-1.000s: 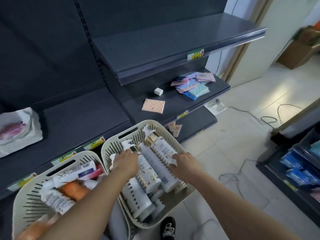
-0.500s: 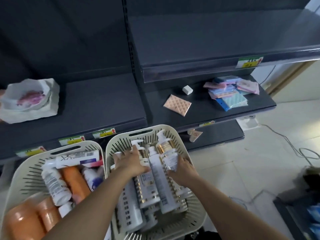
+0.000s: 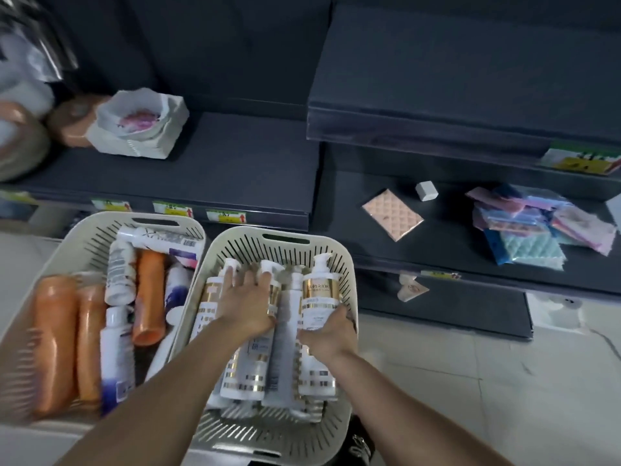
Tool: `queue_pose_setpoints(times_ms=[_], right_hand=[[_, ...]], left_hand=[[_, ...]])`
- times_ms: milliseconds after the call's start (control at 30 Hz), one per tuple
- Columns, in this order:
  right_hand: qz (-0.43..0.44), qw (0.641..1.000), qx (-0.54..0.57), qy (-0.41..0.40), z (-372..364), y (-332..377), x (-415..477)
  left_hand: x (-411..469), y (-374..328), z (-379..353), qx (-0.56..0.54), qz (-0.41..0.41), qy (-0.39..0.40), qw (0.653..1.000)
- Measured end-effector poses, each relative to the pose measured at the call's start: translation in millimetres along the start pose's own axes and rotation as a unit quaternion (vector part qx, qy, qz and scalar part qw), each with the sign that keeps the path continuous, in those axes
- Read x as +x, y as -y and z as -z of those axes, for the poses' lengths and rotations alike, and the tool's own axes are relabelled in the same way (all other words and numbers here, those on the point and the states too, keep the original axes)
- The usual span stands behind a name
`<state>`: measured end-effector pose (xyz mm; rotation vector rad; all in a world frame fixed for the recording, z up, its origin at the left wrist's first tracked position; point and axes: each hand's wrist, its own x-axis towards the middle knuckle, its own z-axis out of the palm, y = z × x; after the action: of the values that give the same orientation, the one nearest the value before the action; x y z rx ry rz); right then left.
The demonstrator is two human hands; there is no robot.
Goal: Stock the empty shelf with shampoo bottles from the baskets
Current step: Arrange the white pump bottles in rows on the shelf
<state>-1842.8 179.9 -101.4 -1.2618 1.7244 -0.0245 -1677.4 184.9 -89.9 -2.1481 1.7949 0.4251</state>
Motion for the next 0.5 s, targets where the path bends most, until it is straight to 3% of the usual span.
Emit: queue_pose_setpoints(times_ms=[100, 200, 300, 500], right_hand=[[-0.011, 0.997, 0.052, 0.059, 6, 0, -1], [-0.020, 0.990, 0.115, 0.082, 7, -1, -5], [-0.027, 0.985, 0.152, 0.077, 5, -1, -7], [-0.002, 0.980, 0.181, 0.079, 17, 7, -19]], left_hand=[[-16, -4, -8, -0.103, -0.004, -0.009, 0.995], [-36, -13, -19, -0.202, 0.070, -0.021, 0.977], [-49, -26, -29, -0.174, 0.137, -0.018, 0.975], [-36, -26, -17, -0.122, 0.160, 0.025, 0.979]])
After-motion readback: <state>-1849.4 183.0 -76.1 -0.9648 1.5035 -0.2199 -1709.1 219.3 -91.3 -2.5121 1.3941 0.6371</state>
